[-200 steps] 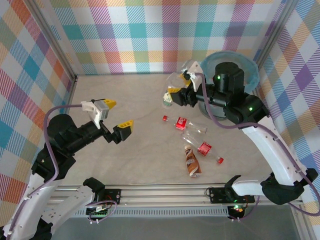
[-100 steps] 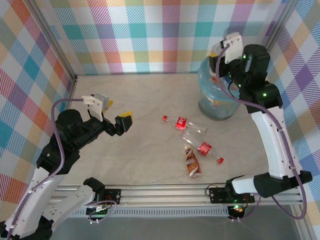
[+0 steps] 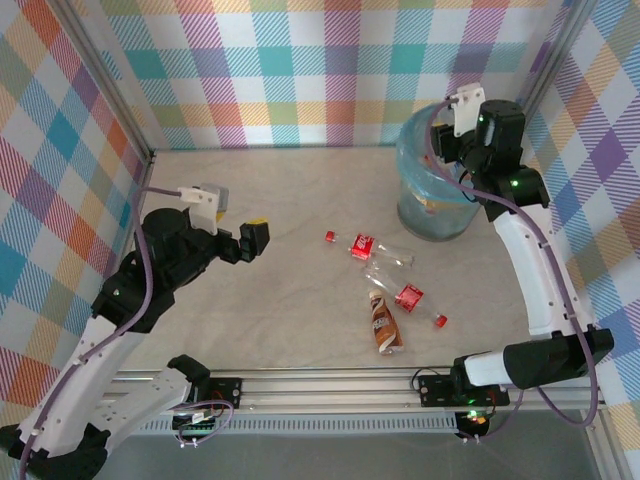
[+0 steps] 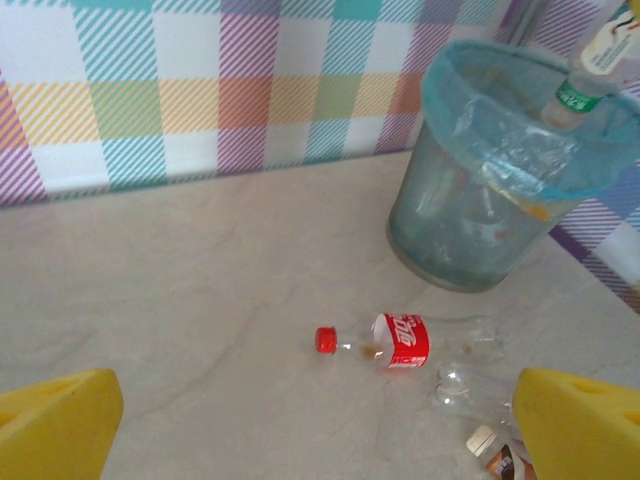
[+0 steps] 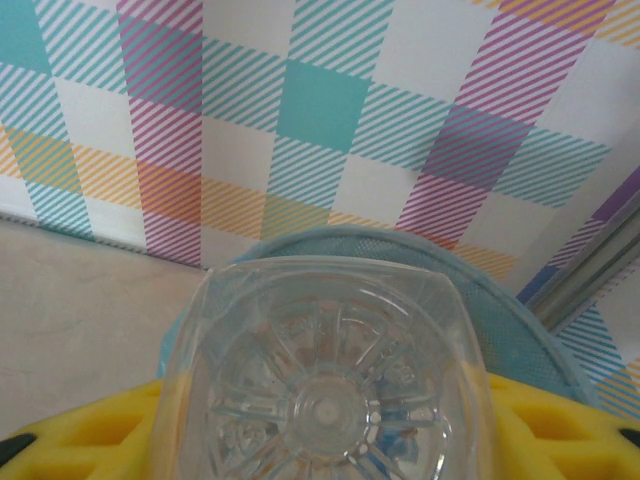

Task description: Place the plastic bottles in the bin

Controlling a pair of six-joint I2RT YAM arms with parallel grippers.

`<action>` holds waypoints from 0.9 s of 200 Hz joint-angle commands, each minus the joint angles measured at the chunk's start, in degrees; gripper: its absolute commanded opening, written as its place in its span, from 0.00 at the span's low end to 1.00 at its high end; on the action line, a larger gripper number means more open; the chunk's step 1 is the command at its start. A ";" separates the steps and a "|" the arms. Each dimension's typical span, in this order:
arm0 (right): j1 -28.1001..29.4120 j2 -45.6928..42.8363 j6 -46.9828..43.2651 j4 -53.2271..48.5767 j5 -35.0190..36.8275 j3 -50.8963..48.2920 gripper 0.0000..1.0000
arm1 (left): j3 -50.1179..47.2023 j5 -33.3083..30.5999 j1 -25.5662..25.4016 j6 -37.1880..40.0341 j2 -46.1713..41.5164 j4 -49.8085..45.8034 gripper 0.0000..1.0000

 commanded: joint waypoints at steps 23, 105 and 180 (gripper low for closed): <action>-0.19 0.47 2.55 3.18 0.68 -1.79 0.31 | -1.51 -2.67 -0.26 -2.82 0.46 -0.86 1.00; -1.39 2.78 3.64 4.92 0.24 -6.41 0.38 | -0.59 -1.57 -0.26 -7.69 5.19 -1.07 1.00; -5.48 9.87 7.74 2.18 -3.38 -5.18 0.45 | -0.29 -2.18 -0.25 -9.75 8.19 -2.00 1.00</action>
